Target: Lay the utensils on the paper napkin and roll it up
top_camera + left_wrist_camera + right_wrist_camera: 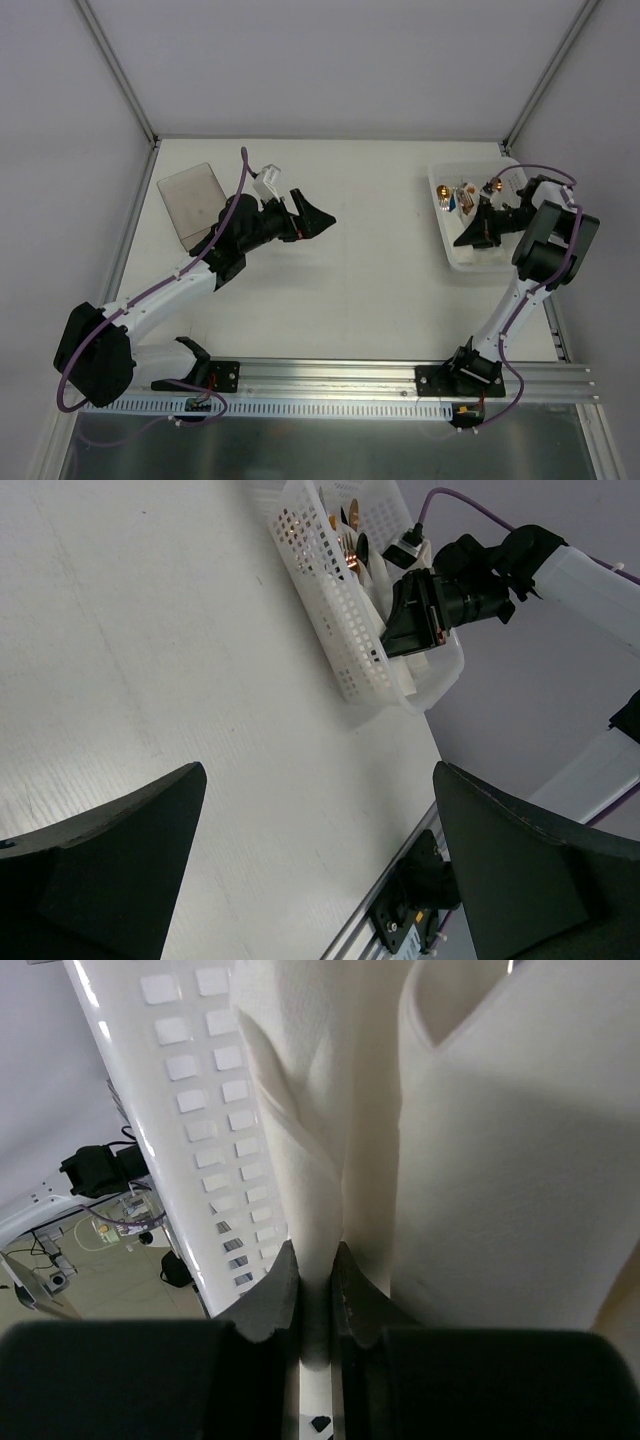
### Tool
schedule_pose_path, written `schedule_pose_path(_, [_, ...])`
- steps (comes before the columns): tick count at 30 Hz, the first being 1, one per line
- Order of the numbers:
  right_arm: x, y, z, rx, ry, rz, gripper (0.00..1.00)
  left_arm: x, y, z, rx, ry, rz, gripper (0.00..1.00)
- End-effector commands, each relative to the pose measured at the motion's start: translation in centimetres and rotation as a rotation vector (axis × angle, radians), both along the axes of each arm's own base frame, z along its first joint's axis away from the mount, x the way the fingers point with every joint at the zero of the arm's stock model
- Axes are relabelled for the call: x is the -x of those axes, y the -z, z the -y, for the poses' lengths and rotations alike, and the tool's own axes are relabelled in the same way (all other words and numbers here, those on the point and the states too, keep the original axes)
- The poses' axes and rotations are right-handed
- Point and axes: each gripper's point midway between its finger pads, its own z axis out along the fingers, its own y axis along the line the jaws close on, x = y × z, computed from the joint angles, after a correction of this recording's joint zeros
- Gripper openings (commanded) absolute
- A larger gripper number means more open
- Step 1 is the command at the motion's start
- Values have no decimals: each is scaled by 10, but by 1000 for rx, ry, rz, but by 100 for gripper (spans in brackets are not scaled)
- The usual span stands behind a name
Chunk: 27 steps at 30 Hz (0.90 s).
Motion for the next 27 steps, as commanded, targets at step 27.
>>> schedule_pose_path(27, [2, -16, 17, 327, -75, 94, 36, 3, -25, 0, 27, 4, 55, 99])
